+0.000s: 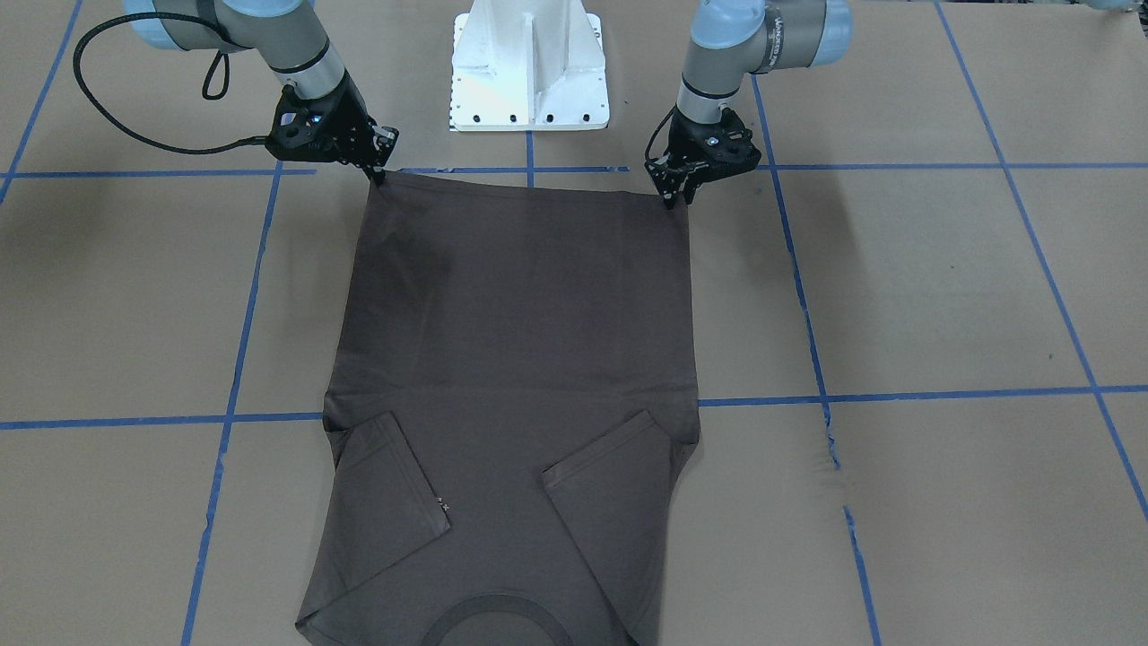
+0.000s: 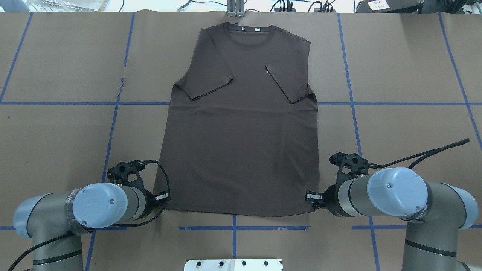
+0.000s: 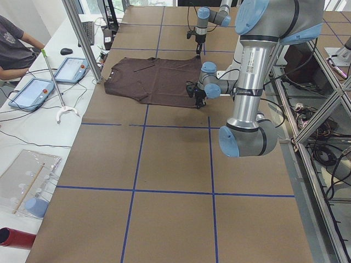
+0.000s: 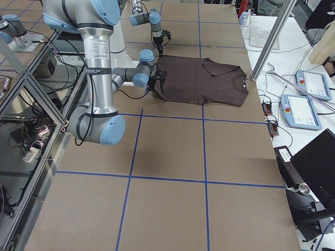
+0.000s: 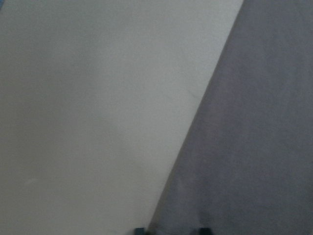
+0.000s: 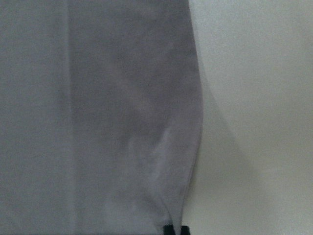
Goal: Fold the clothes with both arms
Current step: 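Grasp both hem corners with the left and right grippers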
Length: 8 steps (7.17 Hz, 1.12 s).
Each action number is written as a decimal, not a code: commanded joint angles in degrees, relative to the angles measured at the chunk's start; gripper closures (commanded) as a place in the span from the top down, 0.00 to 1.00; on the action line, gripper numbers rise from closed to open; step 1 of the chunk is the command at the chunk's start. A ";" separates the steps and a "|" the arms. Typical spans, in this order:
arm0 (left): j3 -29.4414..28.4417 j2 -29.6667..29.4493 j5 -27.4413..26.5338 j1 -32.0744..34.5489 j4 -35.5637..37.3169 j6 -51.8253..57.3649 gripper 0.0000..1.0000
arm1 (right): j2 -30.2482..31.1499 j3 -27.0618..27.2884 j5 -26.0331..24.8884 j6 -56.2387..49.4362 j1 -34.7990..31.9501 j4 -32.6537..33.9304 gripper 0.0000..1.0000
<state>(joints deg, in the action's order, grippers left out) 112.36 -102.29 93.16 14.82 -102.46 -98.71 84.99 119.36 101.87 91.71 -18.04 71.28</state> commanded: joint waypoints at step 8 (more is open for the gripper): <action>18.47 -1.34 1.92 -3.19 17.44 -0.16 0.00 | 3.14 6.66 5.35 -2.59 -0.78 0.00 0.00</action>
<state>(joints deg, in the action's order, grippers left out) 125.95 -103.81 94.13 13.99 -88.79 -98.37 86.39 123.31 106.33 89.34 -19.18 71.28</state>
